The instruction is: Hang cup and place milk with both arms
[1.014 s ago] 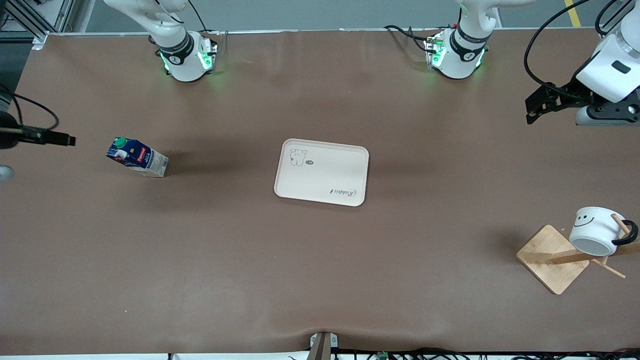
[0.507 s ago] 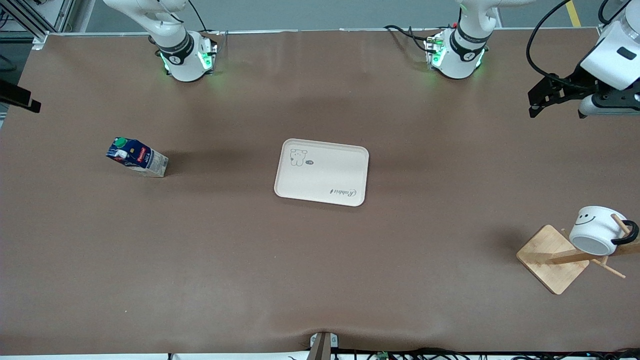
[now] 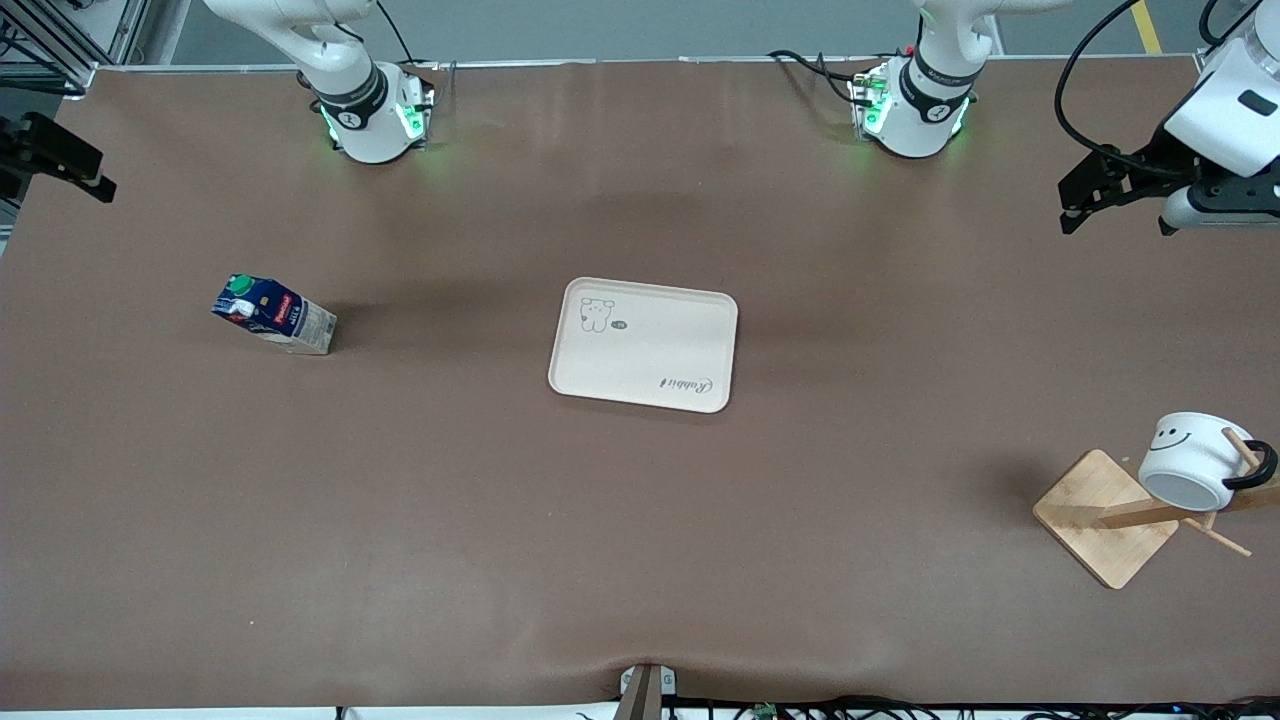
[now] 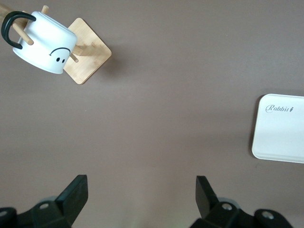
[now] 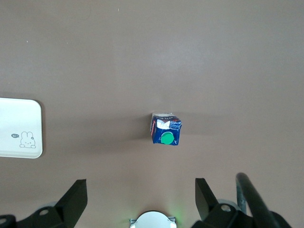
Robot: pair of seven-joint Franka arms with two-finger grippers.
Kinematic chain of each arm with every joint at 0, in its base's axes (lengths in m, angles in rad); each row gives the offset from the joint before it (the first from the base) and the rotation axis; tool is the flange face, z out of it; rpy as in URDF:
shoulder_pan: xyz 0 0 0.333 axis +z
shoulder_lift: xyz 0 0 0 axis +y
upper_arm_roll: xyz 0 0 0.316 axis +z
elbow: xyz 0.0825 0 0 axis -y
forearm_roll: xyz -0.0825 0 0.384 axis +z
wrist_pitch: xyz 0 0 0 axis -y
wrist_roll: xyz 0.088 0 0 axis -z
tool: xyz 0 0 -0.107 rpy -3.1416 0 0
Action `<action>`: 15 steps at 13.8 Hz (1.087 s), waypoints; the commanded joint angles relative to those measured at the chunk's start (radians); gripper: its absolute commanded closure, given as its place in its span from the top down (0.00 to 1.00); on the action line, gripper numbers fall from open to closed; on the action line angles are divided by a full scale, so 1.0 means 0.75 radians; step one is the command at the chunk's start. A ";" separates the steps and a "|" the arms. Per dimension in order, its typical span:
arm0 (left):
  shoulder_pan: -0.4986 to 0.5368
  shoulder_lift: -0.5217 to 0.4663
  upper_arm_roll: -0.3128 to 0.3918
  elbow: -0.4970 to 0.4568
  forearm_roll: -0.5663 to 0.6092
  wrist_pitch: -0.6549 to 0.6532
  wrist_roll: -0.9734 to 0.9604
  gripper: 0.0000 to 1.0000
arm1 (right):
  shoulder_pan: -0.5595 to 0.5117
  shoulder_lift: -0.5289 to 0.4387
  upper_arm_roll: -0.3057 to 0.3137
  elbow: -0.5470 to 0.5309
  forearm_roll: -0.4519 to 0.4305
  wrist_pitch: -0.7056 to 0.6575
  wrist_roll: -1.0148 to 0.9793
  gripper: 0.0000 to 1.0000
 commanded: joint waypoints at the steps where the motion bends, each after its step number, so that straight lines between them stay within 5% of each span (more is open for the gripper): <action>1: 0.008 -0.020 0.003 0.011 -0.029 0.004 0.017 1.00 | -0.004 -0.067 0.003 -0.085 -0.026 0.040 -0.007 1.00; 15: 0.000 -0.018 -0.006 0.071 -0.033 -0.086 -0.011 1.00 | -0.086 -0.026 -0.011 -0.054 -0.018 0.074 -0.095 1.00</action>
